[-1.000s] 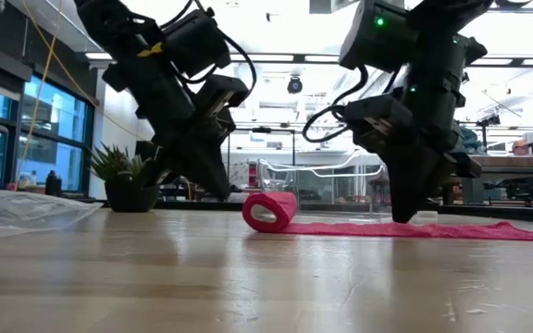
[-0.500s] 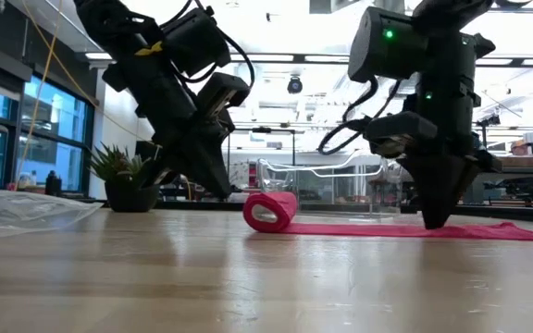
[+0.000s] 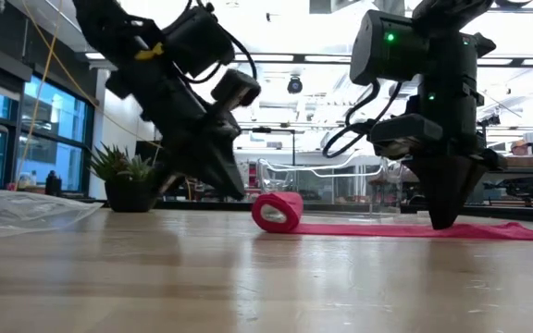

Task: Roll bandage
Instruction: Roll the red bandage

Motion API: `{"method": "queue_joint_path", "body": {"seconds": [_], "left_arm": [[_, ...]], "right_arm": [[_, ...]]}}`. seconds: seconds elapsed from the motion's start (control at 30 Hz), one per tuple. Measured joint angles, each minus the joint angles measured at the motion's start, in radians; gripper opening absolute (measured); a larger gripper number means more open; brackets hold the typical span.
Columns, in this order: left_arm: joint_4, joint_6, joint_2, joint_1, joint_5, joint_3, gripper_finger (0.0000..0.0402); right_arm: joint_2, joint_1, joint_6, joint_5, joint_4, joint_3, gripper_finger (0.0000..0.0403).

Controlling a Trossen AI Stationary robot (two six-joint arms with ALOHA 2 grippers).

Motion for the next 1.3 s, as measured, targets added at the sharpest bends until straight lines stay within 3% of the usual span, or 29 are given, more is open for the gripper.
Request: {"method": "queue_joint_path", "body": {"seconds": [0.3, 0.53, 0.73, 0.93, 1.3], "left_arm": [[-0.001, -0.053, 0.074, 0.0, -0.011, 0.015, 0.0], [-0.003, -0.018, 0.131, 0.002, 0.0, 0.1, 0.0], [0.179, 0.078, 0.112, 0.022, 0.168, 0.237, 0.0], [-0.011, 0.202, 0.034, 0.041, 0.126, 0.295, 0.0], [-0.115, 0.285, 0.006, 0.097, 0.119, 0.296, 0.0]], "right_arm": [[0.0, 0.0, -0.004, -0.015, 0.01, 0.0, 0.0], [0.0, -0.003, -0.004, -0.019, 0.025, 0.0, 0.0], [0.0, -0.003, -0.004, -0.014, 0.024, 0.0, 0.0], [-0.001, -0.003, 0.0, -0.014, 0.022, 0.0, 0.0], [-0.082, -0.003, 0.05, -0.002, -0.025, 0.0, 0.0]]}}
